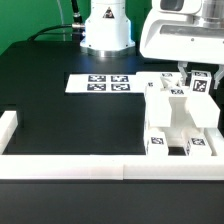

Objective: Assemble chair

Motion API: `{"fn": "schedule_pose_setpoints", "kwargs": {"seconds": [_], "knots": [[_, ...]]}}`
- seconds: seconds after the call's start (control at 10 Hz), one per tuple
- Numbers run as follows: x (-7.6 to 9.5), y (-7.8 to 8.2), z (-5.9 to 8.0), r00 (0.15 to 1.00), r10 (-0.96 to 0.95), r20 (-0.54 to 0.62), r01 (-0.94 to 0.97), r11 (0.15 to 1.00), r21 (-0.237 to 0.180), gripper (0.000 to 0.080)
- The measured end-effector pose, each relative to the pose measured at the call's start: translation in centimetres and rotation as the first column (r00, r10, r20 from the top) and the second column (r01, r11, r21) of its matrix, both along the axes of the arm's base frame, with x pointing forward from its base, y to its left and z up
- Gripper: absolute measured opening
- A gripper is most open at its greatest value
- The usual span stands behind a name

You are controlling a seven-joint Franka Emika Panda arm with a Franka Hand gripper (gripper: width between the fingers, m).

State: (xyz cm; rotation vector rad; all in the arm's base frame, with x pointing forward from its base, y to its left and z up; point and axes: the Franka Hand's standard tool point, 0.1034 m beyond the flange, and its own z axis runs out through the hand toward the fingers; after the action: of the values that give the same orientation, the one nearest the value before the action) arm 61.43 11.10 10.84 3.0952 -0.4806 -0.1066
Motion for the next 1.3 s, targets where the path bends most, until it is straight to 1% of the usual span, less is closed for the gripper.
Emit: {"fn": "schedule_pose_setpoints", "kwargs": {"seconds": [0.1, 0.3, 0.5, 0.8, 1.0, 1.1, 1.3], "knots": [[0.00, 0.01, -0.01, 0.994, -0.105, 0.000, 0.105, 0.994, -0.006, 0.0269], [-0.01, 0.04, -0.02, 0.968, -0.252, 0.001, 0.252, 0.968, -0.015, 0.0269], [-0.01, 0.08, -0.01, 0.939, -0.345, 0.002, 0.344, 0.939, -0.022, 0.0271], [0.00, 0.22, 0.00, 0.843, -0.537, 0.008, 0.537, 0.843, -0.033, 0.0271], [0.24, 0.27, 0.01, 0.747, -0.665, 0.015, 0.665, 0.747, -0.023, 0.0271], [0.23, 0.37, 0.02, 0.695, -0.719, 0.017, 0.719, 0.695, -0.027, 0.0271], [0.22, 0.37, 0.00, 0.683, -0.730, 0.017, 0.731, 0.682, -0.028, 0.0280]]}}
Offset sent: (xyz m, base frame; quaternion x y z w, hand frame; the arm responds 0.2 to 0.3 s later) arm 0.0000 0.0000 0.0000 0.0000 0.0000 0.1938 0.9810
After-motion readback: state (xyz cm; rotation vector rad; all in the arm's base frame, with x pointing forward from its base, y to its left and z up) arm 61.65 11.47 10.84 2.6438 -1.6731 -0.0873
